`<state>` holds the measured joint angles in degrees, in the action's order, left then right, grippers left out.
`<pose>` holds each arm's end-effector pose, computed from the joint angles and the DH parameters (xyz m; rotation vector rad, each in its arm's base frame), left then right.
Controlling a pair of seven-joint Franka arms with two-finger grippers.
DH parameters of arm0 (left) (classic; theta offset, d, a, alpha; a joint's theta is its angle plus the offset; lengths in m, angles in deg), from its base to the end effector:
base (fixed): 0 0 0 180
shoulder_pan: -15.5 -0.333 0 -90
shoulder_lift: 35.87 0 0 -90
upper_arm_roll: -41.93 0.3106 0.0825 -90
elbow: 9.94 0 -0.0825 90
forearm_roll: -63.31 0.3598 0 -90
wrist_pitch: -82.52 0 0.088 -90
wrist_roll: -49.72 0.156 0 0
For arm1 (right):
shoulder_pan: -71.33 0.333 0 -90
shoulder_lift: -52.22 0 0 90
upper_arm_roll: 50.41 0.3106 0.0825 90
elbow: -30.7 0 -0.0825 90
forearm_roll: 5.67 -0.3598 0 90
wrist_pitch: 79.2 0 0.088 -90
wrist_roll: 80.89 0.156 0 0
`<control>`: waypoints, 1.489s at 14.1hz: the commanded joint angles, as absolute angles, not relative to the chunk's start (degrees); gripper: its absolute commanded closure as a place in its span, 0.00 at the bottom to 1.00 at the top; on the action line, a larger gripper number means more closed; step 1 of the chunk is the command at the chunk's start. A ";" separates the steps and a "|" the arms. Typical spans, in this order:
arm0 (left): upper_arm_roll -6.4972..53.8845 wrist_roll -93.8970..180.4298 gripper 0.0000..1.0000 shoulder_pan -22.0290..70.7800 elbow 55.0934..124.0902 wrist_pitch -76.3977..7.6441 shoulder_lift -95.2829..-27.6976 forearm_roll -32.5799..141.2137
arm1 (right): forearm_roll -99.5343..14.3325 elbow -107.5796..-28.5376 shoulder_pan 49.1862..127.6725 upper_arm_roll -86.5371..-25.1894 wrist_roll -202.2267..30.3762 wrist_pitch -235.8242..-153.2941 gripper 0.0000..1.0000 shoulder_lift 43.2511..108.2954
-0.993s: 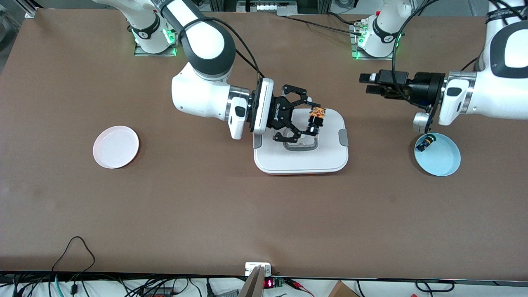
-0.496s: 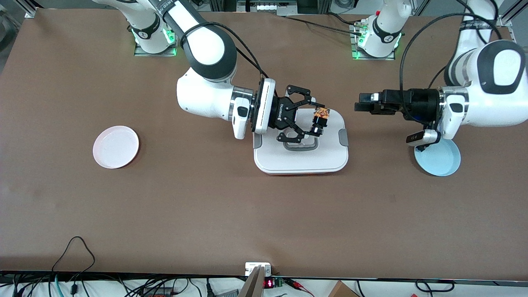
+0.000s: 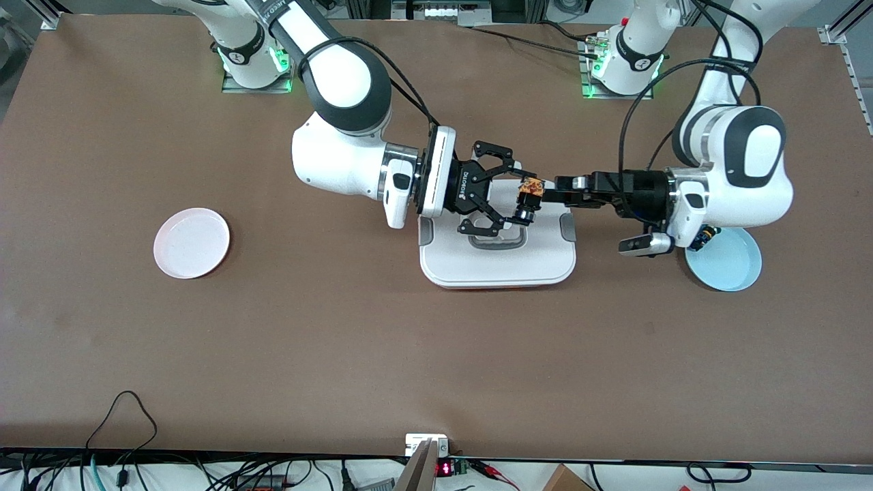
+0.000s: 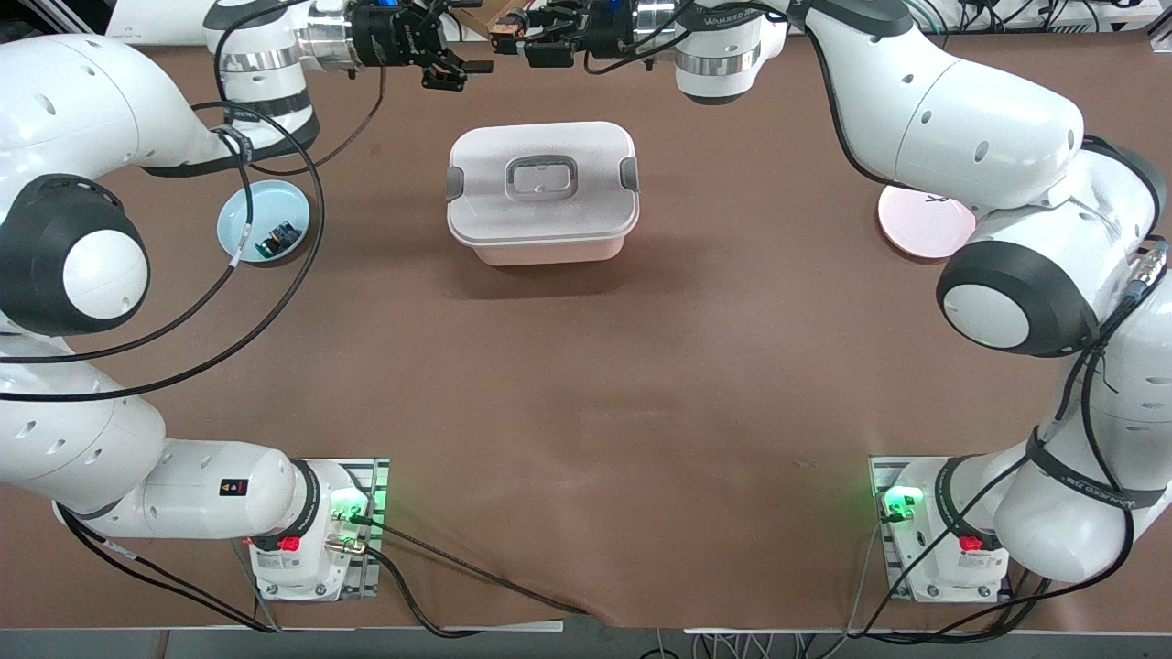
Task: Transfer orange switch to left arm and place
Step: 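Hold the switch over the box while the left gripper reaches it, then close the left gripper on the switch while the right gripper releases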
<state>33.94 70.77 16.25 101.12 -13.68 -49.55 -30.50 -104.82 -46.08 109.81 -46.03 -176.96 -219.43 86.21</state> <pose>0.5598 -0.2275 0.4326 1.5394 0.1717 -0.2106 0.5560 0.5394 0.4386 -1.5393 -1.0050 -1.0335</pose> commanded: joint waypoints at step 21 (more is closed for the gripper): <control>32.53 76.00 0.81 16.21 100.36 -17.15 -50.28 -31.26 | -105.86 -44.45 109.21 -46.63 -176.78 -219.65 0.00 86.76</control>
<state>32.67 74.53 16.26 100.86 -16.80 -50.05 -31.02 -104.87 -45.86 109.58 -46.36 -177.52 -219.49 86.34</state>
